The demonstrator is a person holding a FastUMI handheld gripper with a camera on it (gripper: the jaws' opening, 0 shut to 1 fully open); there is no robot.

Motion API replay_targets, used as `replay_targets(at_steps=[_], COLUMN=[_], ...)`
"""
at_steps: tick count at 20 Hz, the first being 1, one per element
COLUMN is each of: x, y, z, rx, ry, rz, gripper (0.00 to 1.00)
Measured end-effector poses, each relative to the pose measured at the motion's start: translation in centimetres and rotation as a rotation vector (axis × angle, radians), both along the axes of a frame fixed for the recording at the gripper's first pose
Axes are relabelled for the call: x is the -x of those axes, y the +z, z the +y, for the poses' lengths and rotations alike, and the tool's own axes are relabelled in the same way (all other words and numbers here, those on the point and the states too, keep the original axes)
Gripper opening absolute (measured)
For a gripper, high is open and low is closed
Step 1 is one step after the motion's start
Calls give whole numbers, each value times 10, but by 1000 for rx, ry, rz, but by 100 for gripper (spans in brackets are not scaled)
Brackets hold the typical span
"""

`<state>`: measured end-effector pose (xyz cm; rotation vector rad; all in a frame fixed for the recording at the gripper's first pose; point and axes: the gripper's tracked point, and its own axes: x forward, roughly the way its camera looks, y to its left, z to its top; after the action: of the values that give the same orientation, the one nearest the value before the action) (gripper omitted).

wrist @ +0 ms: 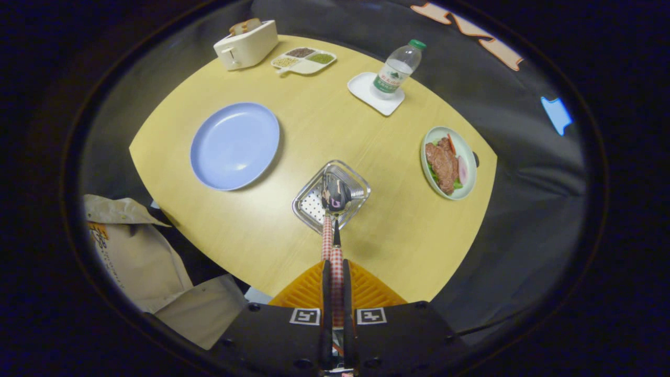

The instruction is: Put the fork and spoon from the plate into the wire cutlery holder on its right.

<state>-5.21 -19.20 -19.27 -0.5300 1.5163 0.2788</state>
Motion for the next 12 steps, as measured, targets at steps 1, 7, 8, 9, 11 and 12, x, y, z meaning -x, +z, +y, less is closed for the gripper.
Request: replay_targets(at_steps=[1,7,8,9,11,12], x=[-2,-11,-13,-13,-14,-15], y=[-4,-20,-21,-22,-23,-23], z=[-2,1,1,2,5,6], rx=[10,27,32,32,30,33], ry=[0,5,4,4,7,15], rz=[14,86,95,102,121,127], gripper=[11,11,11,11,11,11])
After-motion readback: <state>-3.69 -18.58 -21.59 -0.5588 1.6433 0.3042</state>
